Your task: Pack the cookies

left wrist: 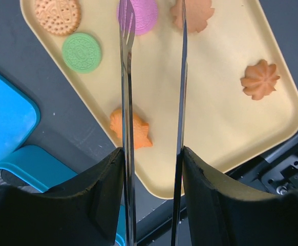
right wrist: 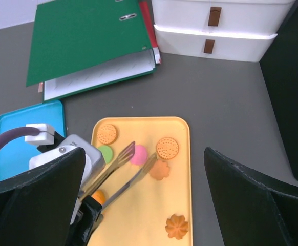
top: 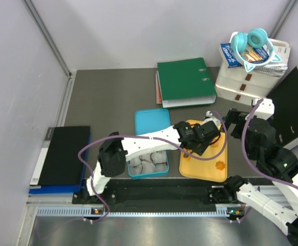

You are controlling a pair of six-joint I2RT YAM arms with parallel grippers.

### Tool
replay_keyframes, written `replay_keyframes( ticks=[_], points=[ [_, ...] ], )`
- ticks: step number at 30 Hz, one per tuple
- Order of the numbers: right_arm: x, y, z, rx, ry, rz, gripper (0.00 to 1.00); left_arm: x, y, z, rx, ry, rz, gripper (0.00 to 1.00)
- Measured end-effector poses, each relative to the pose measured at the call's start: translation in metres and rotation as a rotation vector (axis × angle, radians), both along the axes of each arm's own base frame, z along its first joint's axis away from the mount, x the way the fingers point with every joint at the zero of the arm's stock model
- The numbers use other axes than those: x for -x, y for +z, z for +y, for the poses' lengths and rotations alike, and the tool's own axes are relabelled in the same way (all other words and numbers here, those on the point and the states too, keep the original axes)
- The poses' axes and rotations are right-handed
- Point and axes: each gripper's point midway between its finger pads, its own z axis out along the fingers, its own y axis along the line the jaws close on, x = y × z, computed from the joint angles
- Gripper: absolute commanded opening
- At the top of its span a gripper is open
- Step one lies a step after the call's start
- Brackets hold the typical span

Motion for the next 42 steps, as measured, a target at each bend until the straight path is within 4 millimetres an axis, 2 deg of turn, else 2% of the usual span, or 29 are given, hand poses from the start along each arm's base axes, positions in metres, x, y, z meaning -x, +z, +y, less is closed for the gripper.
replay_keyframes(
  ticks=[12,20,28,36,42],
  points=[
    [0.0,0.013,-0.005,-0.003,-0.021,-0.032,0.99,0.009,0.007,-0.019,0.062,-0.061,0.048,0.52],
    [0.005,0.014,-0.014,0.021,-0.049,-0.024,0.99,0.01,0.003,-0.033,0.097,-0.085,0.056,0.51],
    [0.026,0.015,-0.04,0.055,-0.11,-0.02,0.99,0.007,-0.003,-0.035,0.106,-0.078,0.045,0.51],
    [0.062,-0.003,-0.068,-0.016,-0.192,0.005,0.99,-0.002,-0.008,-0.029,0.093,-0.054,0.035,0.51],
    [0.069,-0.01,-0.076,-0.016,-0.227,0.024,0.99,-0.006,-0.01,-0.027,0.09,-0.047,0.037,0.51]
  ],
)
